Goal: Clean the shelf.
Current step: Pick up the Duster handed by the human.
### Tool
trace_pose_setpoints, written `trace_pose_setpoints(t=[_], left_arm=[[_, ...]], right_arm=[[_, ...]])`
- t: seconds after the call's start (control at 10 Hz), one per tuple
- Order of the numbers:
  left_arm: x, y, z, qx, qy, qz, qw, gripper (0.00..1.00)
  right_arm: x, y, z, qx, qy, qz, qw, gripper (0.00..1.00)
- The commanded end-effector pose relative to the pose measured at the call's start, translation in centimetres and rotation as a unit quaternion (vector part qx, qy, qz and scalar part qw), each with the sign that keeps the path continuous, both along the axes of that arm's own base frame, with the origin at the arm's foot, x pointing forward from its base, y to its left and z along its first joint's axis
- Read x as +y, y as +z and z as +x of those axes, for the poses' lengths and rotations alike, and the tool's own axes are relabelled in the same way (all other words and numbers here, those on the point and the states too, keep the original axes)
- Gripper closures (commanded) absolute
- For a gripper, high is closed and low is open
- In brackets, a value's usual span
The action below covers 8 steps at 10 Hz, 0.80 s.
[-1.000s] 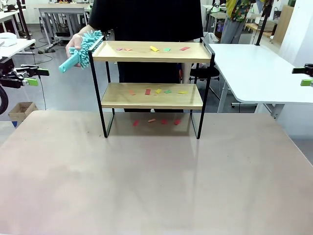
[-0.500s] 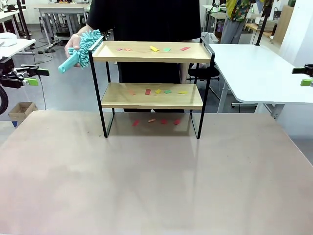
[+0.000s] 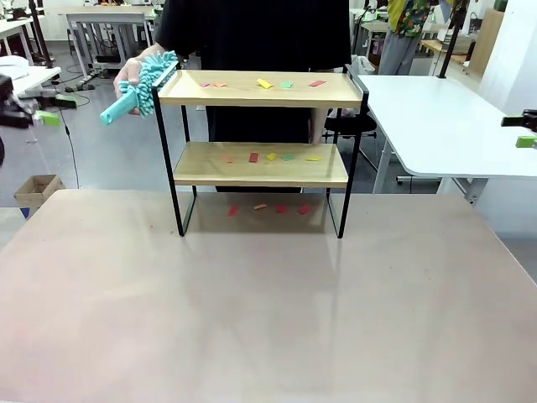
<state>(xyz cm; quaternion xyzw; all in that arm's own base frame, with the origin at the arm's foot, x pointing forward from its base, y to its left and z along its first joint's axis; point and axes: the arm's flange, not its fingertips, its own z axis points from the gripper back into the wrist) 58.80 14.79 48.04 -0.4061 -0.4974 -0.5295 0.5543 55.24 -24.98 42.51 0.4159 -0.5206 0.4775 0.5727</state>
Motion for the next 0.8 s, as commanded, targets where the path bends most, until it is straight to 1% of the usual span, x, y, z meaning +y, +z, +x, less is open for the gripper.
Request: trace_pose_setpoints(t=[0.0,0.1,0.2,0.3,0.4,0.5,0.6,0.7], left_arm=[[-3.1,5.6,-3.9,0.023,0.078,0.067,0.994,0.0],[-5.3,8.8,-5.1,0.052,0.132,0.091,0.986,0.0],[-7.2,10.4,-6.4,0.077,0.196,0.131,0.969,0.0],[-10.0,12.3,-9.0,0.068,0.257,0.181,0.947,0.0],[-11.5,13.6,-10.2,0.071,0.283,0.21,0.933,0.0],[-14.0,14.9,-12.0,0.089,0.338,0.253,0.902,0.0],[-16.1,15.2,-12.8,0.098,0.43,0.282,0.852,0.0],[-17.8,15.1,-13.3,0.1,0.45,0.293,0.838,0.0]], right_arm=[[0.1,0.2,0.0,-0.003,0.0,0.0,1.0,0.0],[0.1,0.2,0.0,-0.003,0.0,0.0,1.0,0.0],[0.1,0.2,0.0,-0.003,0.0,0.0,1.0,0.0],[0.1,0.2,0.0,-0.003,0.0,0.0,1.0,0.0],[0.1,0.2,0.0,-0.003,0.0,0.0,1.0,0.0],[0.1,0.2,0.0,-0.003,0.0,0.0,1.0,0.0],[0.1,0.2,0.0,-0.003,0.0,0.0,1.0,0.0],[0.1,0.2,0.0,-0.003,0.0,0.0,1.0,0.0]])
